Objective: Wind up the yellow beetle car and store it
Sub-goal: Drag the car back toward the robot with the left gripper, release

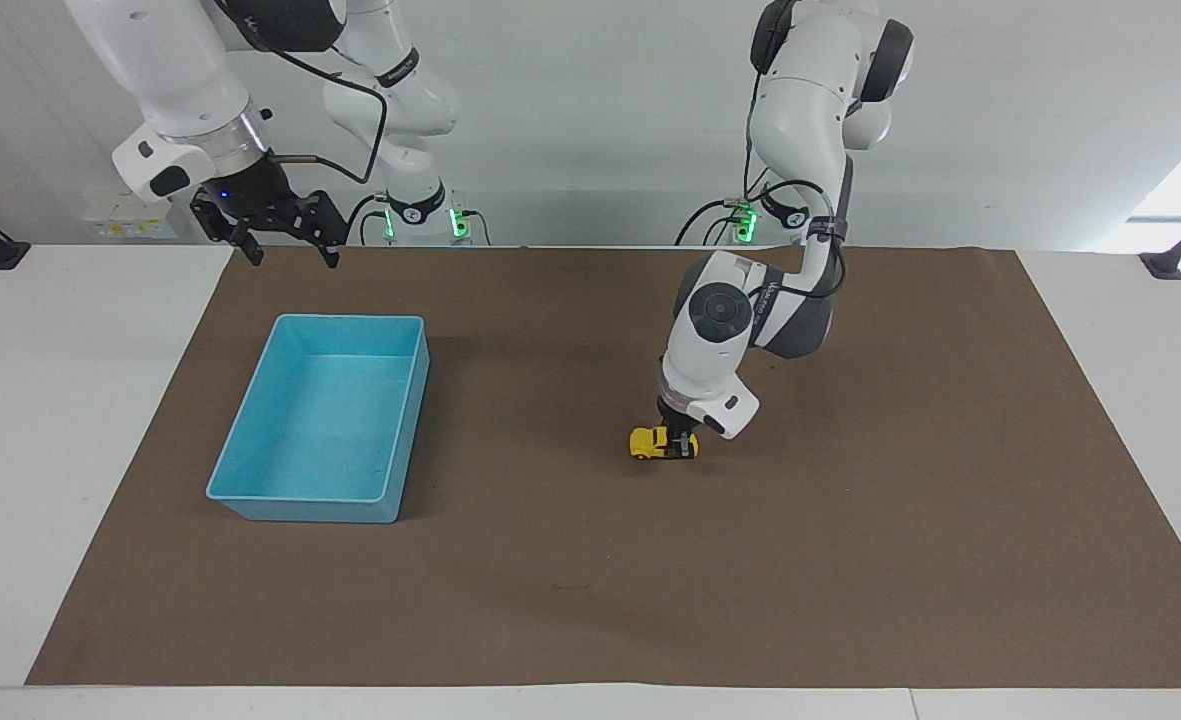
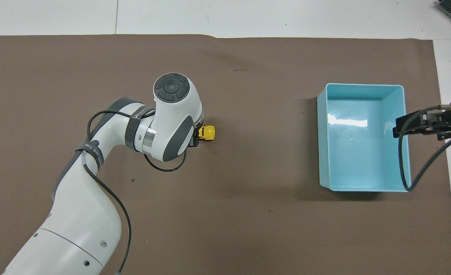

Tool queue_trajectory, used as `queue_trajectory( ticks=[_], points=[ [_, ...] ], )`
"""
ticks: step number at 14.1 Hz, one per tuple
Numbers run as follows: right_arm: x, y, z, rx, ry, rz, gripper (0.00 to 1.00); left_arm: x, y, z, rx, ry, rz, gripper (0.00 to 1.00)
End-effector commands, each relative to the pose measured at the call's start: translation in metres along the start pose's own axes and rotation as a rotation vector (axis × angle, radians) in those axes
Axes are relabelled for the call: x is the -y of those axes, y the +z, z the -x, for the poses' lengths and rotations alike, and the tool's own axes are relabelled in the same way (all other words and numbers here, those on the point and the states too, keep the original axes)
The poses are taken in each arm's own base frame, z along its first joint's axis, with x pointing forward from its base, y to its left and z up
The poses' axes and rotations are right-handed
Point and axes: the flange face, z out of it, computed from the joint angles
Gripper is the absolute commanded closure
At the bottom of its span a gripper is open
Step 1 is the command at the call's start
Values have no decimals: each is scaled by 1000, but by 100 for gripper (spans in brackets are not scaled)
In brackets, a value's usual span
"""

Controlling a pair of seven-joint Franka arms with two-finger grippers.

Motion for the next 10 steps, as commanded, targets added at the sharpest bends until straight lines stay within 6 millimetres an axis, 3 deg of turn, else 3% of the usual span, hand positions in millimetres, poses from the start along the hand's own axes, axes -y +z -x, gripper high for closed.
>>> queue_trajectory(
  ticks=[1, 5, 10],
  points=[
    [-1, -1, -1, -5, -15, -9, 0, -1, 22, -37, -4, -28, -21, 100],
    [-1, -1, -1, -5, -15, -9, 0, -14, 24, -68, -7, -56, -18, 99],
    [-1, -1, -1, -5, -15, -9, 0, -8, 39, -108, -12, -19, -30, 97]
  ],
)
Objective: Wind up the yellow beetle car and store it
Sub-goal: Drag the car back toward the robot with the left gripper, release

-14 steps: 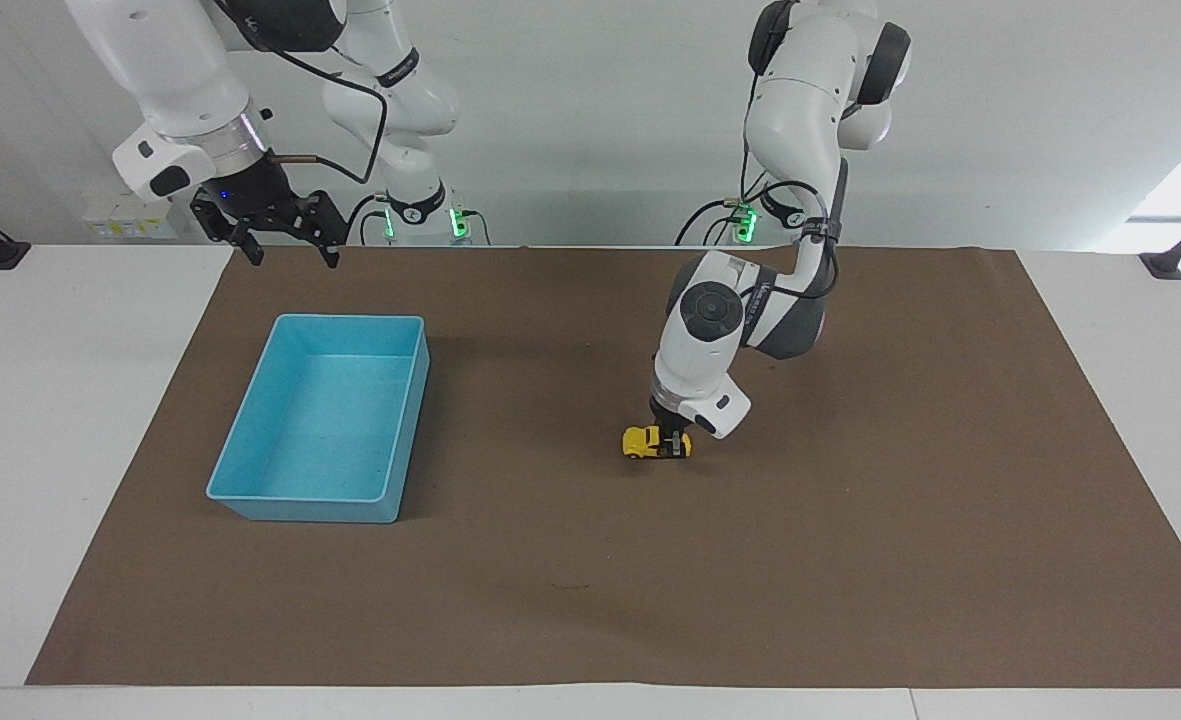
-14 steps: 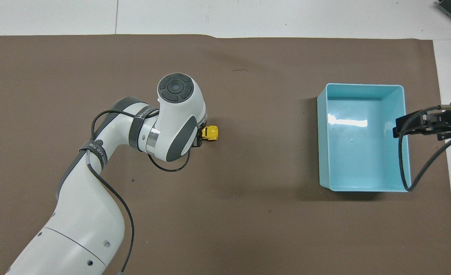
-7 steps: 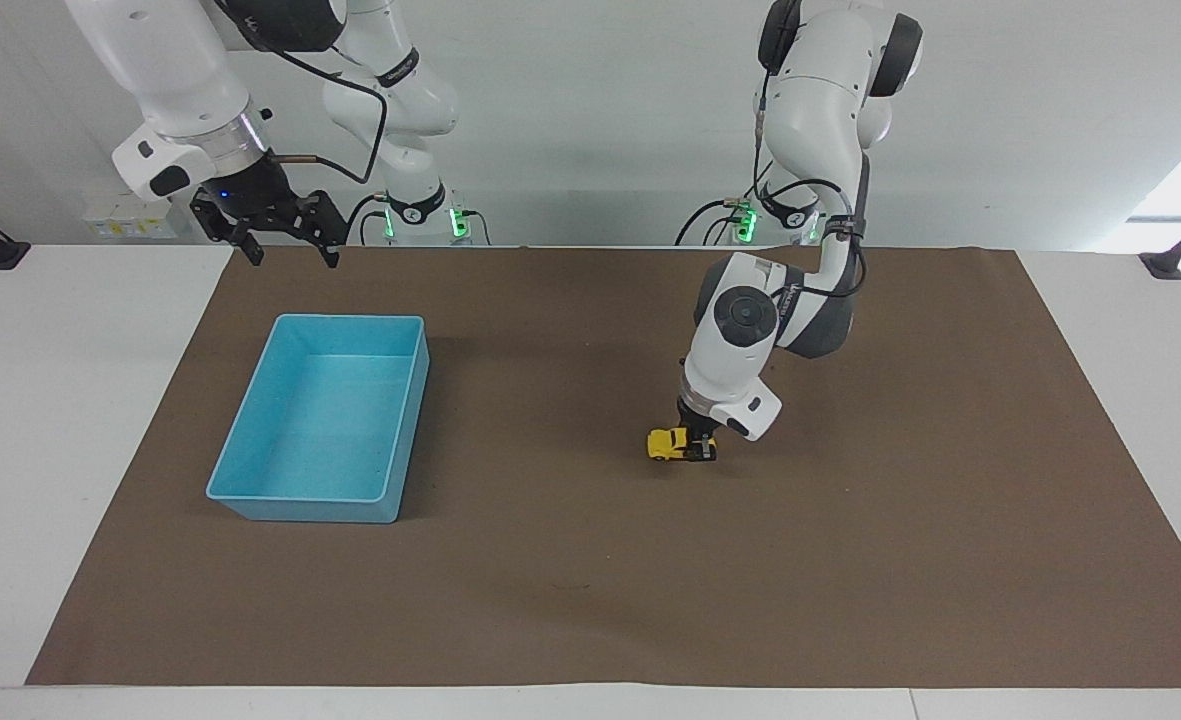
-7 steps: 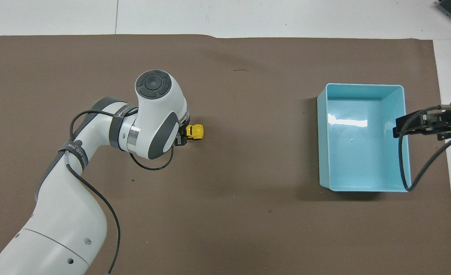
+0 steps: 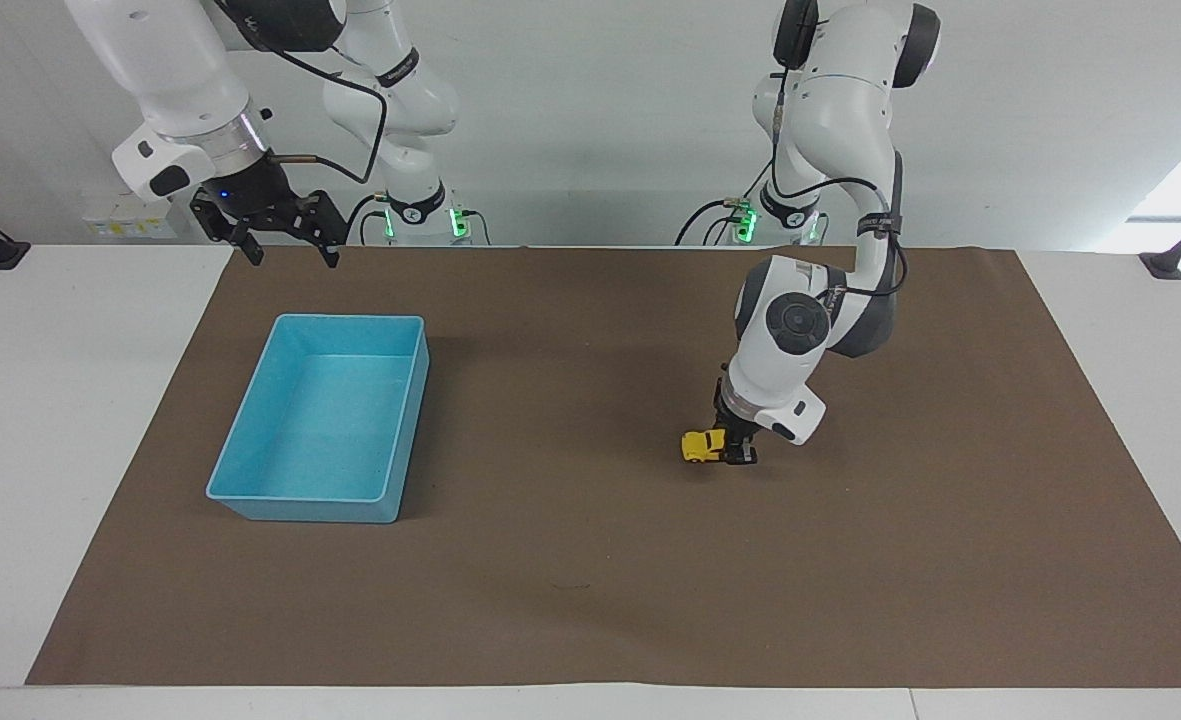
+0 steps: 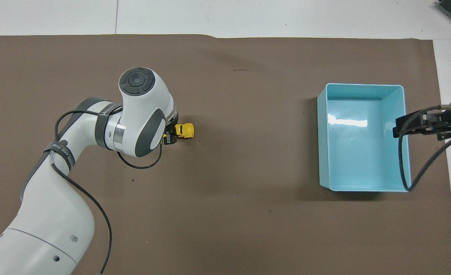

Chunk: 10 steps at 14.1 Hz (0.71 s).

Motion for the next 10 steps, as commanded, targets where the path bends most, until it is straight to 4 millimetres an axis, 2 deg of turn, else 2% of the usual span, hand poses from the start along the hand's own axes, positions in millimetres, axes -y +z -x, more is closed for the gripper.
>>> queue_trajectory(
  ticks=[1, 6, 10],
  points=[
    [-1, -1, -1, -5, -15, -9, 0, 1, 42, -38, -9, 7, -4, 96],
    [-1, -1, -1, -5, -15, -9, 0, -2, 42, -45, -11, 12, -6, 90],
    [-2, -1, -1, -5, -14, -9, 0, -6, 31, -44, -10, 11, -8, 75]
  ],
)
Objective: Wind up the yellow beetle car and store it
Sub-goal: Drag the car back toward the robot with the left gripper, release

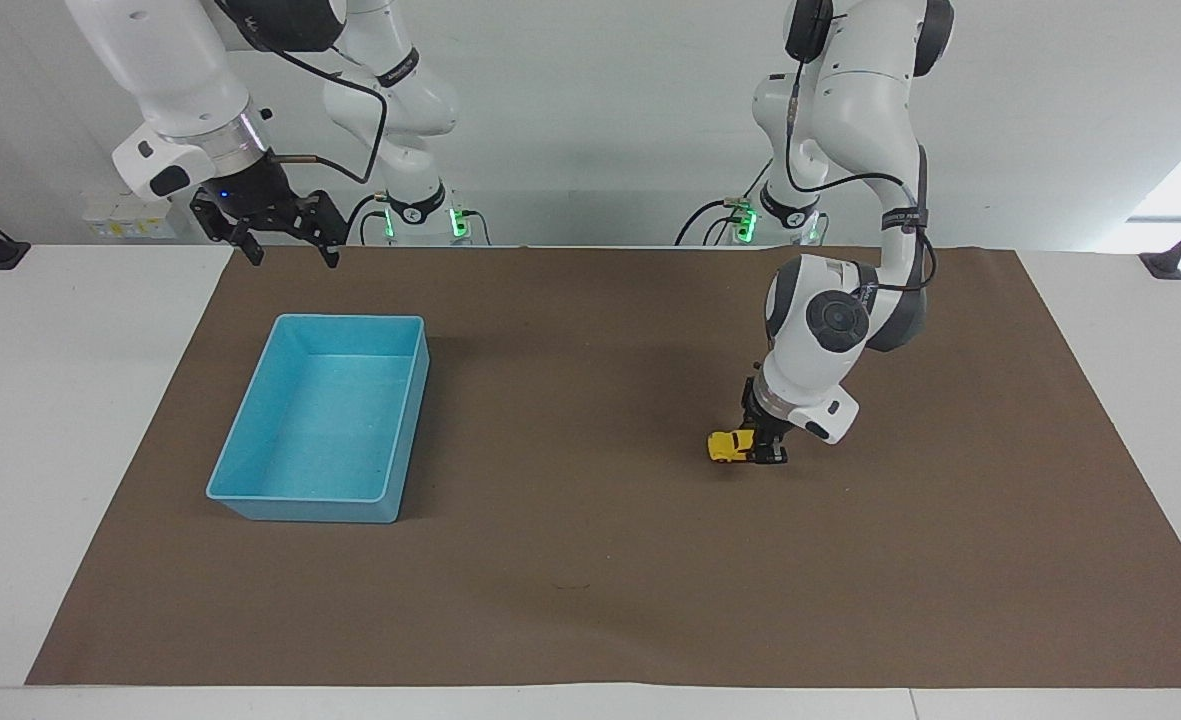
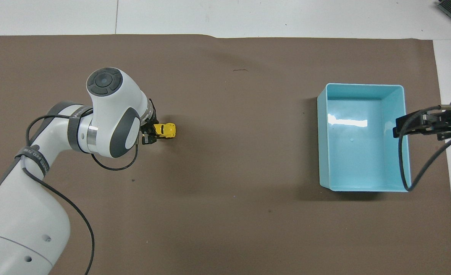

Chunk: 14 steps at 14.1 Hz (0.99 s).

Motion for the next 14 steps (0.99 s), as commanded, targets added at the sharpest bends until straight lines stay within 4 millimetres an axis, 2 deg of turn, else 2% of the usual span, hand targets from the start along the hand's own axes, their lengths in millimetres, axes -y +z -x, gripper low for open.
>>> queue_trajectory(
  ticks=[1, 2, 3, 5, 7, 14],
  points=[
    [-1, -1, -1, -5, -15, -9, 0, -6, 27, -15, -13, 5, -17, 58],
    [-1, -1, -1, -5, -15, -9, 0, -7, 23, -17, -14, 4, -16, 19],
    [-1, -1, -1, -5, -15, -9, 0, -10, 14, -24, -12, -5, -4, 0],
    [-1, -1, -1, -5, -15, -9, 0, -11, -12, -29, 2, -6, 30, 0],
    [-2, -2, -1, -7, -14, -9, 0, -14, -23, -35, 7, -15, 41, 0],
    [-1, -1, -1, -5, -15, -9, 0, -15, -25, -35, 8, -16, 42, 0]
  ],
)
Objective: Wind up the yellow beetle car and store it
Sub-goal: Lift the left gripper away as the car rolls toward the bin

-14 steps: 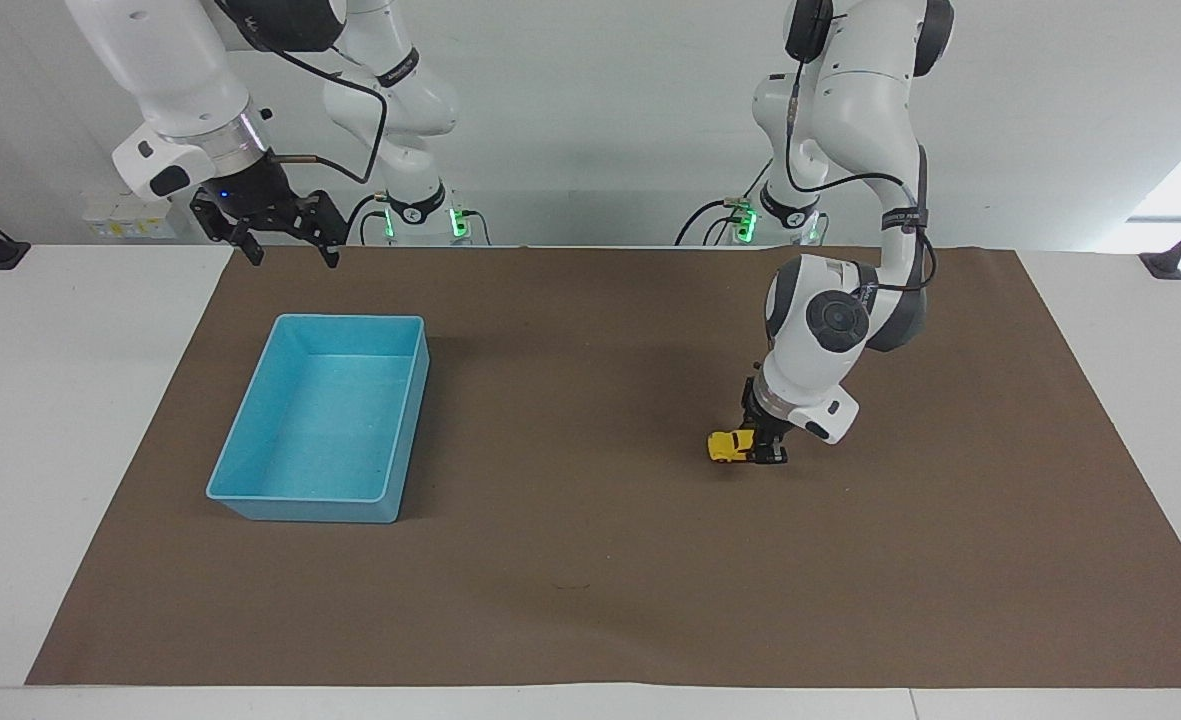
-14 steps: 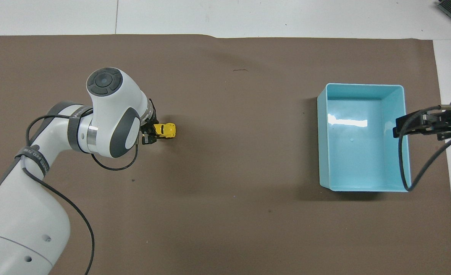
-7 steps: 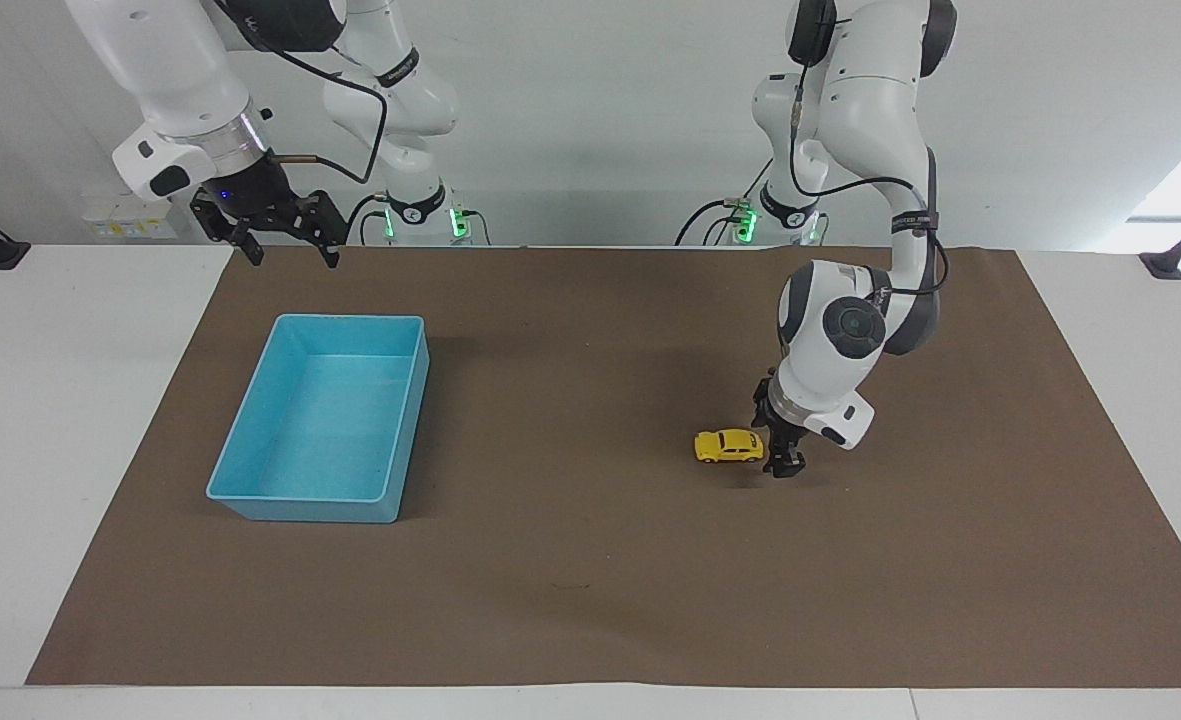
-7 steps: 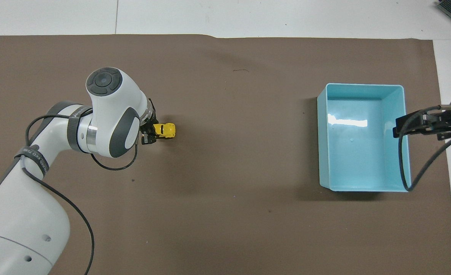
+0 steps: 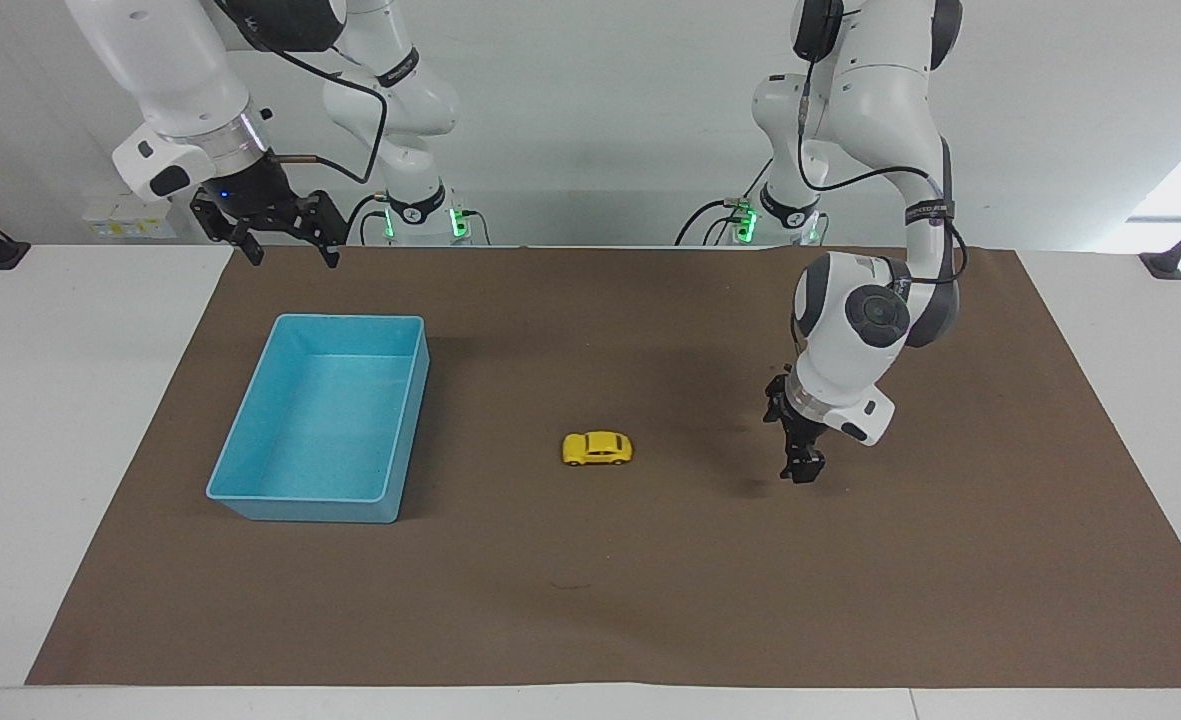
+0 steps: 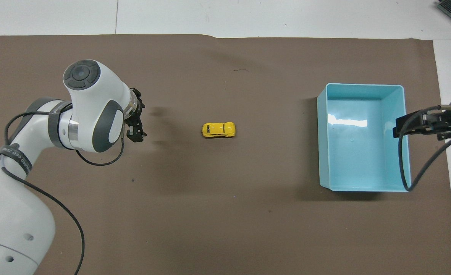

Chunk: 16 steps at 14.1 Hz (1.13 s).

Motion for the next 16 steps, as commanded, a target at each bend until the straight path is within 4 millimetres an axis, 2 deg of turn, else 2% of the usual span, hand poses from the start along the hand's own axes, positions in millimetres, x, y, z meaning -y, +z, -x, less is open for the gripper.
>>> queue_trajectory(
  ticks=[1, 10, 16],
  points=[
    [-1, -1, -1, -5, -15, -9, 0, 1, -4, -3, 1, 9, 1, 0],
    [-1, -1, -1, -5, -15, -9, 0, -1, -13, -3, 5, 10, 15, 0],
    [-1, -1, -1, -5, -15, -9, 0, -14, -50, -13, 26, -4, 81, 0]
  ],
)
